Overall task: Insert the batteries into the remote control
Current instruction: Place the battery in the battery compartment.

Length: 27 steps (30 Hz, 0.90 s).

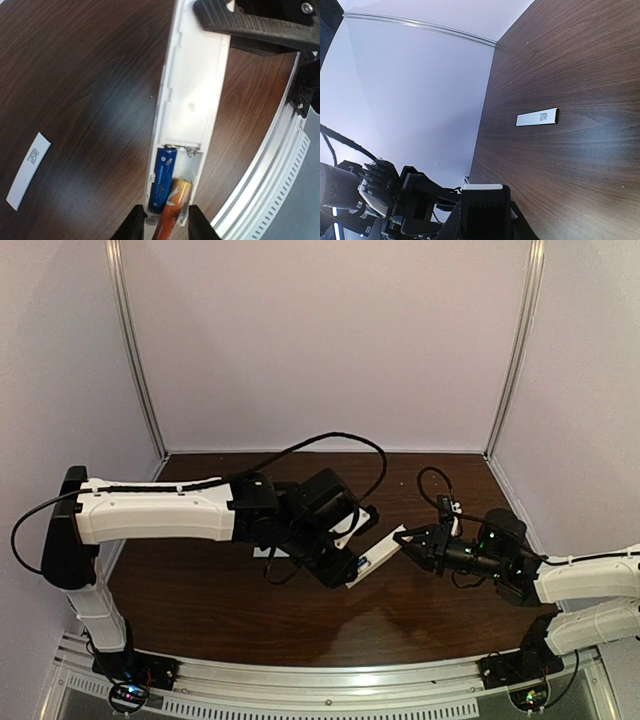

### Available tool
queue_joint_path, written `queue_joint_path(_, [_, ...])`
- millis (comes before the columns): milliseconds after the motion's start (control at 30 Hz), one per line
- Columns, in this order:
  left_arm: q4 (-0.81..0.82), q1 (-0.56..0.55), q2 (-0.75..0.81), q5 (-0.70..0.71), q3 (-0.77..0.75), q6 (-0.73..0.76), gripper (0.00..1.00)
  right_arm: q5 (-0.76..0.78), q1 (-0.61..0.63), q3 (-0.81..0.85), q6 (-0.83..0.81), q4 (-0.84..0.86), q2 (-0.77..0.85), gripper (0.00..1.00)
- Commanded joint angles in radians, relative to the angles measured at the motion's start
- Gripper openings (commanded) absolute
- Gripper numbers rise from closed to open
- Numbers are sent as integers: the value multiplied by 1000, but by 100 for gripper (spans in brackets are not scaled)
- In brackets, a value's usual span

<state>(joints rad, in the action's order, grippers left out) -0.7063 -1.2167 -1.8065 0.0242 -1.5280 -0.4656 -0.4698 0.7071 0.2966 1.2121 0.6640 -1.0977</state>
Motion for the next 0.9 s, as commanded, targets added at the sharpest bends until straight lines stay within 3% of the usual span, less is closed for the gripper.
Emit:
queue_joint_path(0, [45, 6, 45, 13, 8, 9, 37, -24, 2, -7, 54, 117, -7, 0])
queue_joint_path(267, [70, 5, 70, -17, 11, 10, 41, -19, 2, -10, 54, 110, -1, 0])
queue_joint_path(367, [115, 8, 127, -18, 40, 20, 54, -25, 1, -5, 51, 100, -1, 0])
queue_joint_path(533, [222, 37, 255, -75, 132, 70, 89, -39, -3, 1, 47, 80, 6, 0])
queue_joint_path(733, [246, 51, 346, -80, 197, 245, 88, -69, -6, 11, 55, 60, 20, 0])
queue_joint_path(867, [262, 51, 422, -106, 273, 428, 78, -90, -7, 21, 48, 16, 47, 0])
